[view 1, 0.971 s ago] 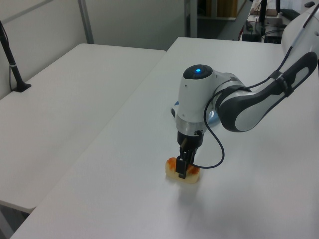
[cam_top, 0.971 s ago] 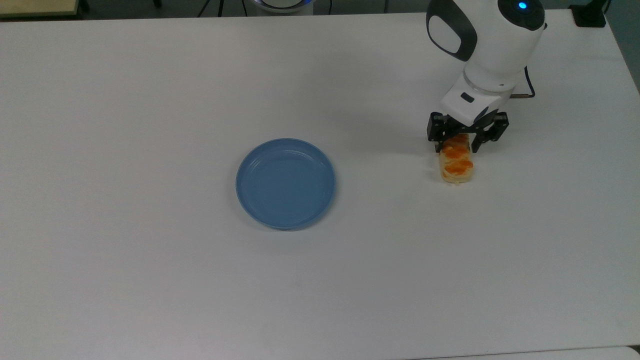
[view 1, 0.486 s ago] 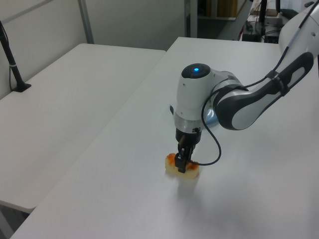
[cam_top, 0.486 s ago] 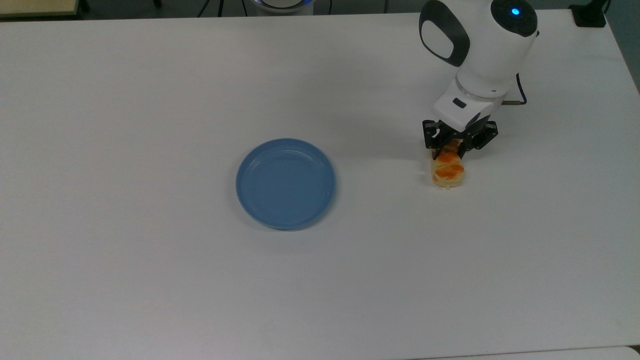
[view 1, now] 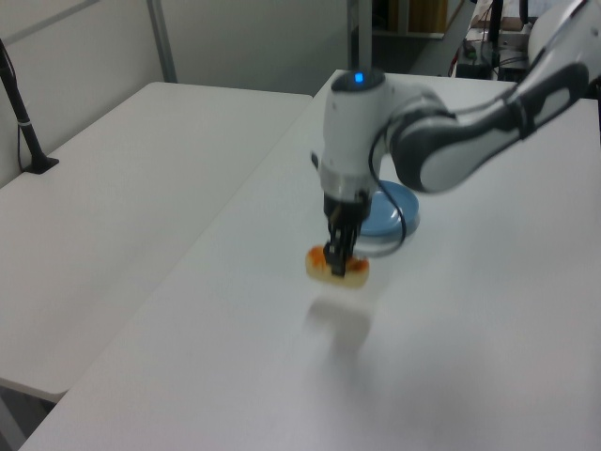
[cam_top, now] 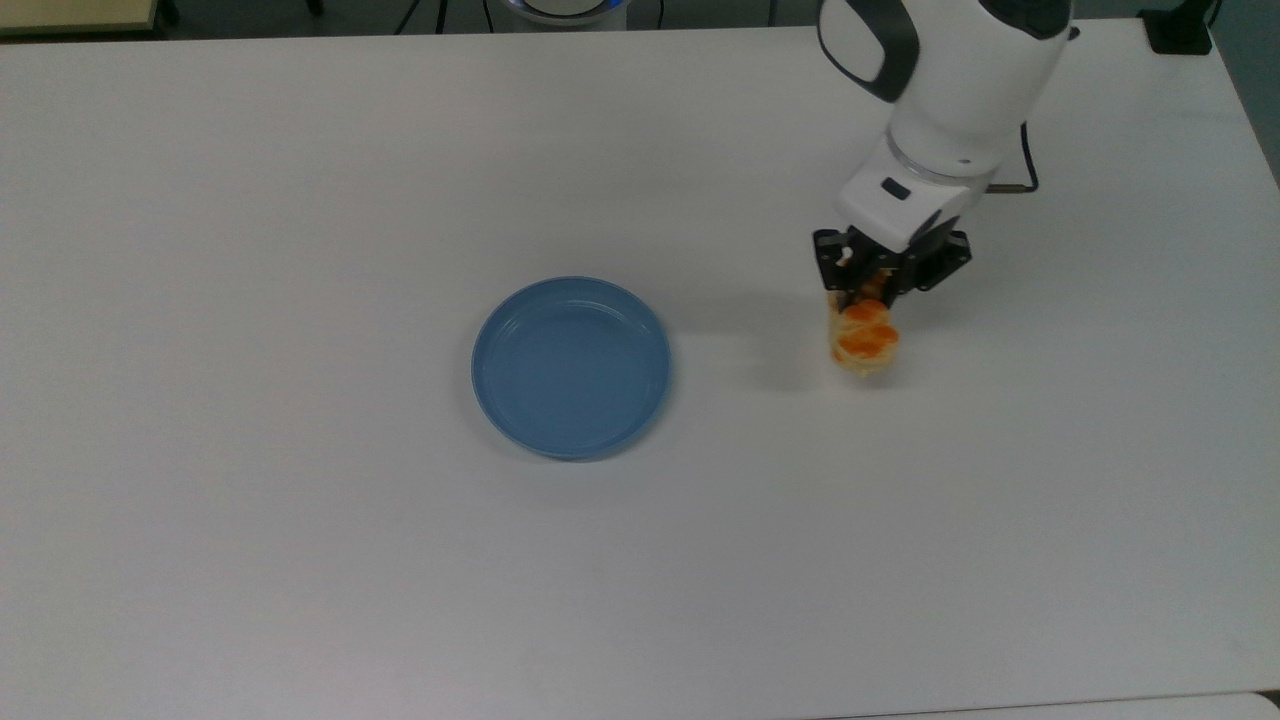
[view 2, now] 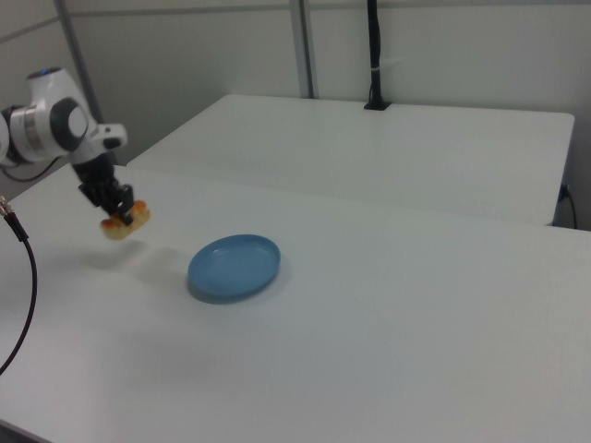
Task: Put the bread onto the plate
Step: 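Lift the bread roll and carry it over the blue plate, lowering it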
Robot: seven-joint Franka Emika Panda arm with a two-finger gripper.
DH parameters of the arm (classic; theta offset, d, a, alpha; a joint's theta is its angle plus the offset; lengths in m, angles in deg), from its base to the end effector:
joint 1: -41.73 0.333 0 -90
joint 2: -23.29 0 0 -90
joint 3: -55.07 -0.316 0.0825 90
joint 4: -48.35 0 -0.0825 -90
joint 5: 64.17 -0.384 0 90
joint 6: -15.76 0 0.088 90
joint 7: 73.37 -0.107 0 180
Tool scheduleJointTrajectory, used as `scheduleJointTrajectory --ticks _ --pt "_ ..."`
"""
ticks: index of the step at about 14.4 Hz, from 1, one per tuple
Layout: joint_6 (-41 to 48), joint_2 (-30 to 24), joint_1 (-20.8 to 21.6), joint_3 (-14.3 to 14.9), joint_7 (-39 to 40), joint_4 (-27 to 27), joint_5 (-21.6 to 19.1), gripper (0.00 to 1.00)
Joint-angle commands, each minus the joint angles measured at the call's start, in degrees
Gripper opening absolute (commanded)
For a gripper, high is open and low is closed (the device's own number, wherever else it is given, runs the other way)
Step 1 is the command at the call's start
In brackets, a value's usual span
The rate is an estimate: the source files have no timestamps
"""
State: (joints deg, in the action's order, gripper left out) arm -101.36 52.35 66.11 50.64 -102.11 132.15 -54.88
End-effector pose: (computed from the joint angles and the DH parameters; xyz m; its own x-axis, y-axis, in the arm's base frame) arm 0.6285 0.3249 0.3970 0.9911 0.0619 0.1175 0.0547 -0.9965 0.0630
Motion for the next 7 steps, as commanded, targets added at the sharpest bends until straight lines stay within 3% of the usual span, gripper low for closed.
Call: scheduleJointTrajectory --ticks 1,3,7 --pt "5.0 -4.3 -6.4 0.0 11.7 1.0 0.8 0.37" --pt "5.9 -4.3 -13.4 0.2 20.0 1.1 1.0 0.37" --pt "5.1 -3.8 -19.3 0.2 27.1 3.3 2.3 0.37"
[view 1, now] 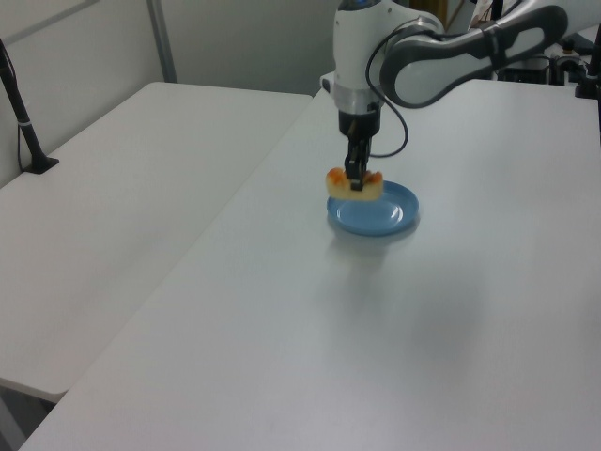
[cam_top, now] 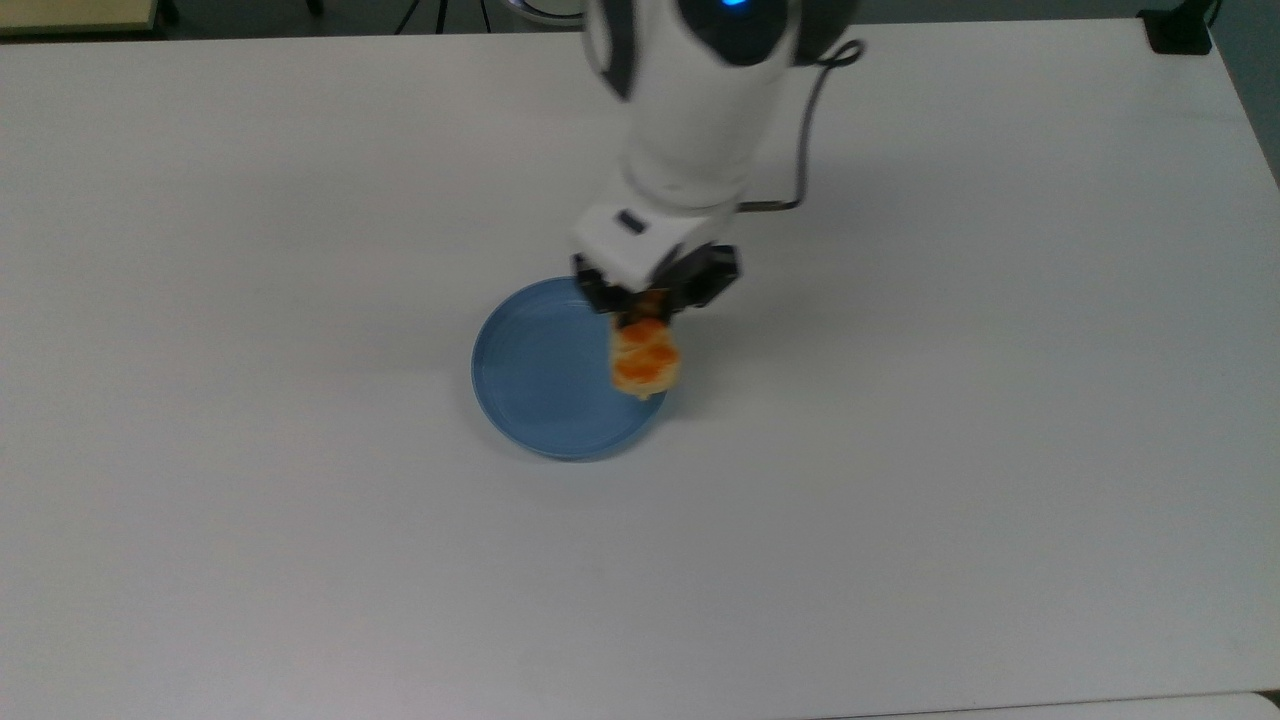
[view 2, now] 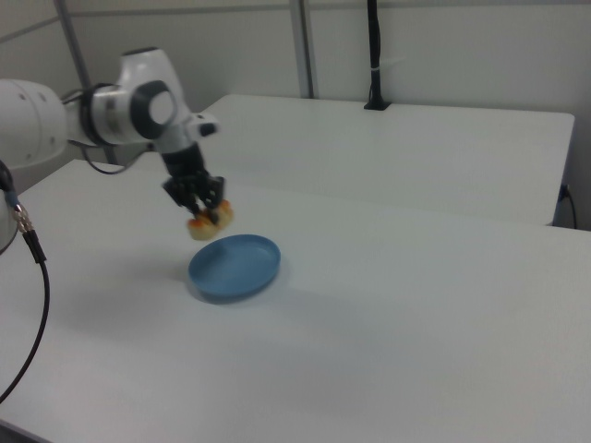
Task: Put the bread onto the plate
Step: 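Lift the bread roll and carry it over the blue plate, lowering it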
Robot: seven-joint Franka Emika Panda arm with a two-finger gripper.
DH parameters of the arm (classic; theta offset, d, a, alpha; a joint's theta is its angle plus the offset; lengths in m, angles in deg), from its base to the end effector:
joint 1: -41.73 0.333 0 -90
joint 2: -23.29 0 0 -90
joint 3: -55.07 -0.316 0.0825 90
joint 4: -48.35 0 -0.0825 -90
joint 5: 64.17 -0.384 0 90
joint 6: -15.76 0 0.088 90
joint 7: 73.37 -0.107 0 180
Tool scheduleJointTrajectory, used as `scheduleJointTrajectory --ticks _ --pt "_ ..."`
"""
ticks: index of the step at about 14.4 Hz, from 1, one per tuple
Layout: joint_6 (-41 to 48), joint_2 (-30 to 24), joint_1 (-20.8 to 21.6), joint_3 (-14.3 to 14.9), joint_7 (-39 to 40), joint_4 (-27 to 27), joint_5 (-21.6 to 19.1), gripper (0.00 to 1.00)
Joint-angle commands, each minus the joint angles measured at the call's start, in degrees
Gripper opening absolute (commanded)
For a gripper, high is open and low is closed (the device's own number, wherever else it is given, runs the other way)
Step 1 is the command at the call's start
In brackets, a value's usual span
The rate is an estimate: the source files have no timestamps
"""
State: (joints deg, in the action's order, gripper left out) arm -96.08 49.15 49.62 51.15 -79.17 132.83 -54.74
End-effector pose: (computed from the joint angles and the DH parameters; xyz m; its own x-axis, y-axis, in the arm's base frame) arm 0.6808 0.1237 0.4217 0.9867 0.1583 0.0366 0.1529 -0.9808 0.1211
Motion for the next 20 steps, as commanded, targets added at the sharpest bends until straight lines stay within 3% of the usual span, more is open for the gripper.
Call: scheduleJointTrajectory --ticks 1,12,14,16,17,20 --pt "-0.5 -0.4 -3.7 -0.3 4.4 3.0 3.0 0.37" --pt "-8.4 1.8 -4.4 -0.7 3.4 7.0 3.3 0.39" --pt "-8.7 2.1 -4.3 -0.7 3.3 6.9 3.3 0.54" --pt "-8.7 2.4 -4.3 -0.7 3.3 7.0 3.3 0.80" --pt "-8.4 2.3 -4.4 -0.7 3.3 6.9 3.2 1.00" --pt "-7.5 0.5 -4.2 -0.5 3.0 5.4 2.8 1.00"
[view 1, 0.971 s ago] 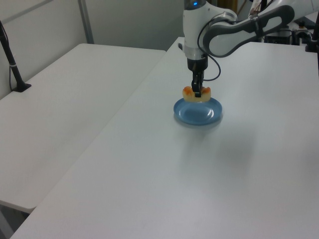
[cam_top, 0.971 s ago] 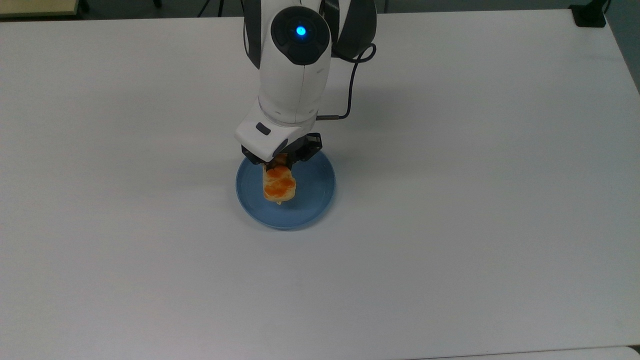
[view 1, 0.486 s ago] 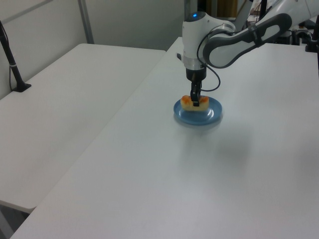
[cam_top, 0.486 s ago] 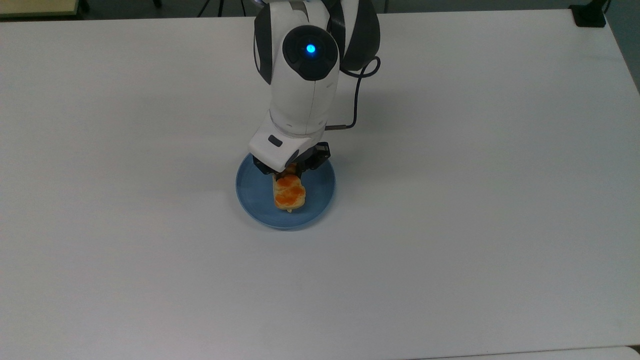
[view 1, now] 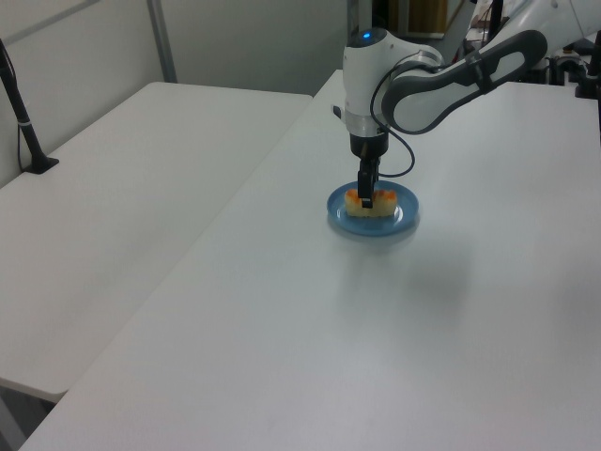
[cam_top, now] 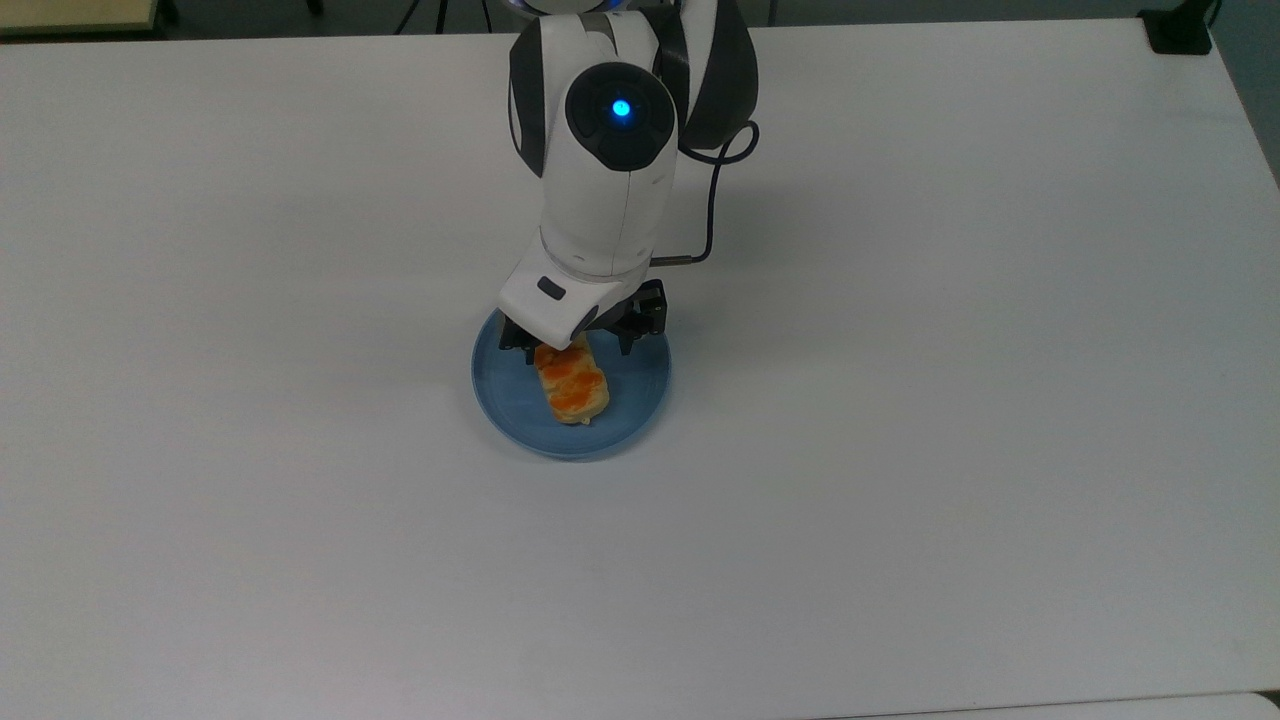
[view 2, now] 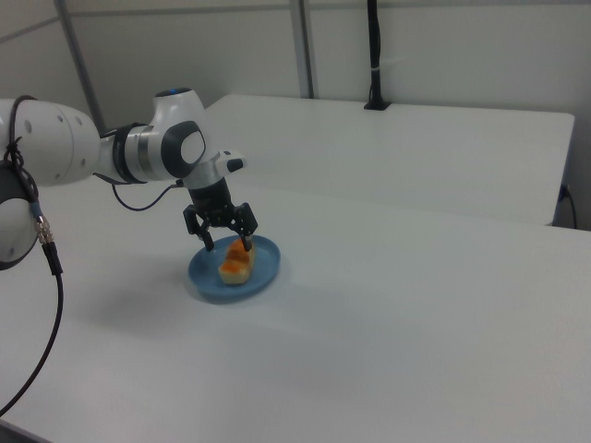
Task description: Put the bread onto the plate
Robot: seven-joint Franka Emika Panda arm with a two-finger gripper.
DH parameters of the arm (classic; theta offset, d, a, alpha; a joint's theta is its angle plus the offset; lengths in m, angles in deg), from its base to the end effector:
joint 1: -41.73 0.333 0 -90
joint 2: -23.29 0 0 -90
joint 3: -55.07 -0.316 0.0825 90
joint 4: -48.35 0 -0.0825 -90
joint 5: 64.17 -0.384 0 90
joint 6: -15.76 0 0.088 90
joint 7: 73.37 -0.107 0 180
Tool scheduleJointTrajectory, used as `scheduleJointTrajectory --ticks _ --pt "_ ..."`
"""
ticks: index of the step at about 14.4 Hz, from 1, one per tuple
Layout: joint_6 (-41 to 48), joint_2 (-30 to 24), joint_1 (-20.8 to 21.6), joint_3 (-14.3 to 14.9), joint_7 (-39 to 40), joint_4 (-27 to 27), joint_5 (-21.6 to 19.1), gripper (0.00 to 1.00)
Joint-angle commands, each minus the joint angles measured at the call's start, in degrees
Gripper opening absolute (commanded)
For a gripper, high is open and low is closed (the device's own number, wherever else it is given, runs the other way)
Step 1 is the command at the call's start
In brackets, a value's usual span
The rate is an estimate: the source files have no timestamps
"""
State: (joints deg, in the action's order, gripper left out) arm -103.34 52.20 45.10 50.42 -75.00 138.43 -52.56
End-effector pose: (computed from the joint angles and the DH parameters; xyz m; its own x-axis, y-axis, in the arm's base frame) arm 0.6851 0.0785 0.3504 0.9801 0.1986 0.0024 0.1964 -0.9708 0.1376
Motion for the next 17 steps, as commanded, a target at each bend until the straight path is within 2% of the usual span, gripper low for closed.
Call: scheduleJointTrajectory --ticks 1,5,8,13,17 --pt "2.6 -4.2 0.5 0.3 -2.5 -1.1 0.5 1.00" --pt "14.9 -15.1 -1.3 0.4 -4.6 -1.9 0.1 1.00" --pt "21.2 -20.9 -3.3 0.4 -4.7 -1.6 -4.5 1.00" --pt "26.3 -24.2 -3.0 1.0 -4.7 -0.6 -5.1 1.00" --pt "27.8 -24.3 -3.7 1.0 -3.9 -1.1 -5.2 1.00"
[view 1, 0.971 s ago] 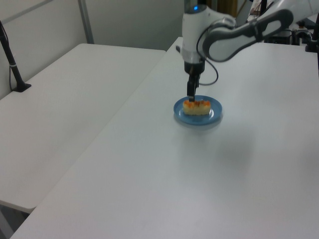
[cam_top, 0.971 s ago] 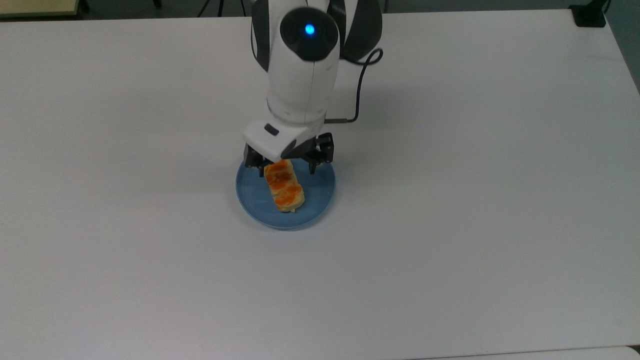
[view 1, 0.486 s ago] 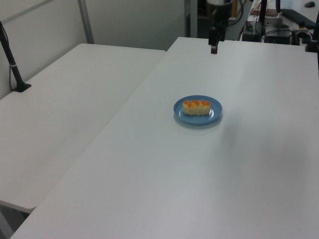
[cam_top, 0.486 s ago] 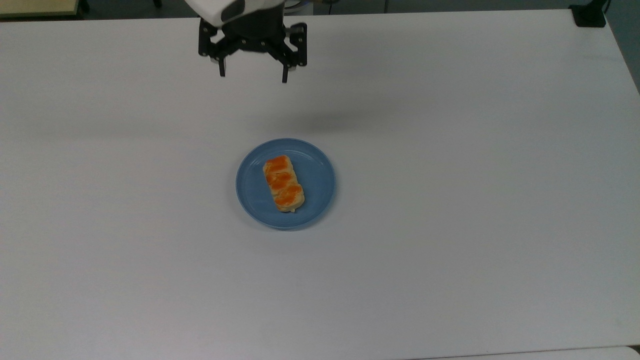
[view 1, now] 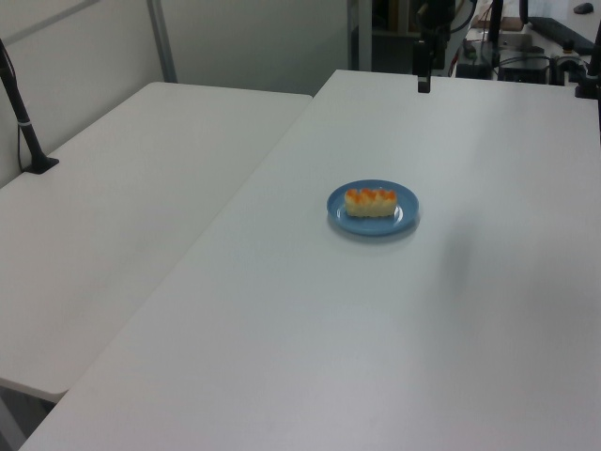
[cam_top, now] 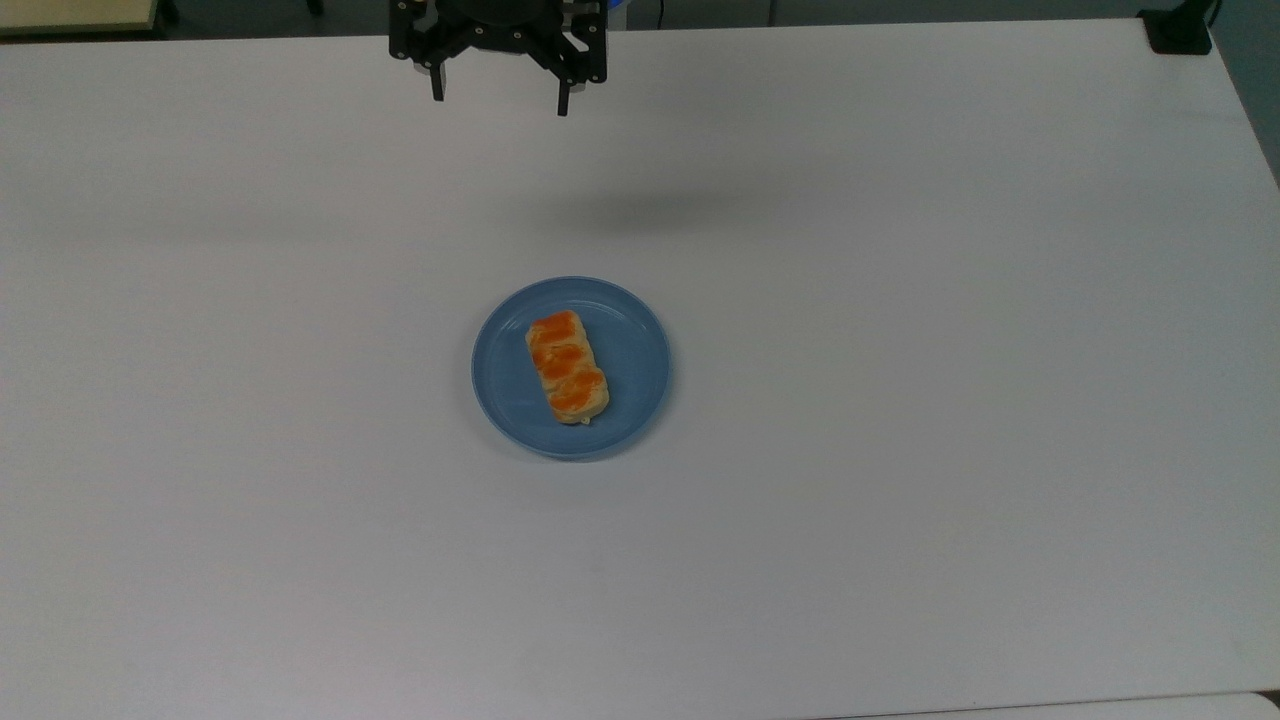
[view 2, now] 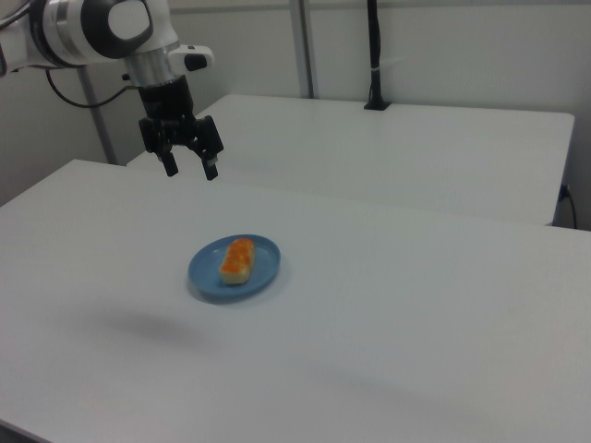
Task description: Put the bread onto the plate
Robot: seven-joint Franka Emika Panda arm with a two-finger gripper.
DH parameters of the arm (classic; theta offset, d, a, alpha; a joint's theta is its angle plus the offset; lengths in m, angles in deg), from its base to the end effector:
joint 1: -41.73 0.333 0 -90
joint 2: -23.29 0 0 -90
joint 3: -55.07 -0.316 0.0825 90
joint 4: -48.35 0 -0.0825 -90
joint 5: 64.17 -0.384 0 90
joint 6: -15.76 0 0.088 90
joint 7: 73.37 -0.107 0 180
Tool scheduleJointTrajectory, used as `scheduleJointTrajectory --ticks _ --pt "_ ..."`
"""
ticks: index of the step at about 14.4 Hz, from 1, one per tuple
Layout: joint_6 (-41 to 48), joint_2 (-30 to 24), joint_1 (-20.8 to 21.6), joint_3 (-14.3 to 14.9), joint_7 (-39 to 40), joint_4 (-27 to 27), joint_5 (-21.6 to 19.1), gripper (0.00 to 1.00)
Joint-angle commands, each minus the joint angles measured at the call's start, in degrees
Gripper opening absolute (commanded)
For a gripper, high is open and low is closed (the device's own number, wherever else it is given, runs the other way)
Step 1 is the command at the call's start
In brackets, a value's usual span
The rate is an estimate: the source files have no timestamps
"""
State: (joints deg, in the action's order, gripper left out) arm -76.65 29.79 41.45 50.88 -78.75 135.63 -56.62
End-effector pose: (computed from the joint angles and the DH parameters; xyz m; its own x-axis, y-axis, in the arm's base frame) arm 0.5914 0.0245 0.5865 0.9997 -0.0197 -0.0123 -0.0180 -0.9920 0.1246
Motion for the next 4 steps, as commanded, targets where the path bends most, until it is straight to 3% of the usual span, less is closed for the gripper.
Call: scheduleJointTrajectory --ticks 1,4 --pt "1.1 -1.7 -0.1 0.5 -0.2 1.7 -1.1 1.00" --pt "1.0 -1.8 -0.2 0.6 -0.2 1.6 -1.1 1.00"
